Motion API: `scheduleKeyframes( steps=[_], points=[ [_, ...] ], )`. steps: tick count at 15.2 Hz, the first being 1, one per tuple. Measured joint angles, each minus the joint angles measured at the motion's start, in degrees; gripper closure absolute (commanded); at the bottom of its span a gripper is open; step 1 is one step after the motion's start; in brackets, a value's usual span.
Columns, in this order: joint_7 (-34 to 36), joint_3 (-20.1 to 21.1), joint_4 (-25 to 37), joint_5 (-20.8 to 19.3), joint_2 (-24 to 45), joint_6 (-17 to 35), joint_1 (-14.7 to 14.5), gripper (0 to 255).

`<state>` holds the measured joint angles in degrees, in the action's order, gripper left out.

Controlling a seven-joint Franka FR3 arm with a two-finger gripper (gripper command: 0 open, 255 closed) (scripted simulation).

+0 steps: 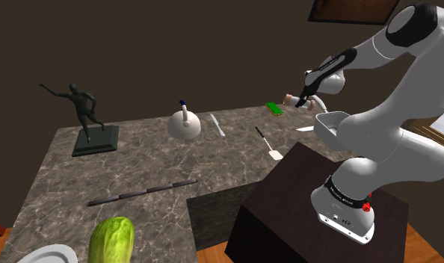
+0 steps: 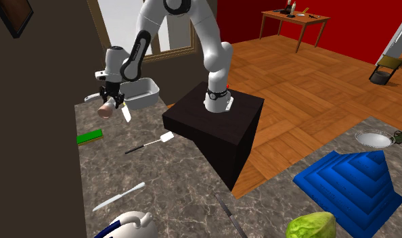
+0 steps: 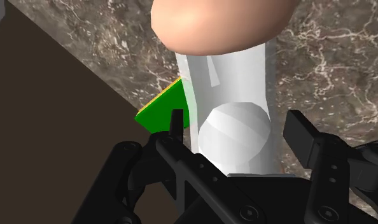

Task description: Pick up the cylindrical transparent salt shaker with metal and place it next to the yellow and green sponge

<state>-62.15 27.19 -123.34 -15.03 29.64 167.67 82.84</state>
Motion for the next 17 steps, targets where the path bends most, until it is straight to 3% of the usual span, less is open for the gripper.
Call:
scheduleKeyframes(
  steps=[8,12,13,17],
  points=[
    [-3.47,-1.84,24.33,-0.42,13.11,-11.95,-3.01,255],
    [-6.15,-2.39,39.5,-0.22,21.16,-19.18,-4.85,255],
    [-7.05,-2.64,45.8,-0.14,24.52,-22.06,-5.97,255],
    [-7.9,-3.21,51.51,-0.29,28.69,-23.52,-7.07,255]
  ],
)
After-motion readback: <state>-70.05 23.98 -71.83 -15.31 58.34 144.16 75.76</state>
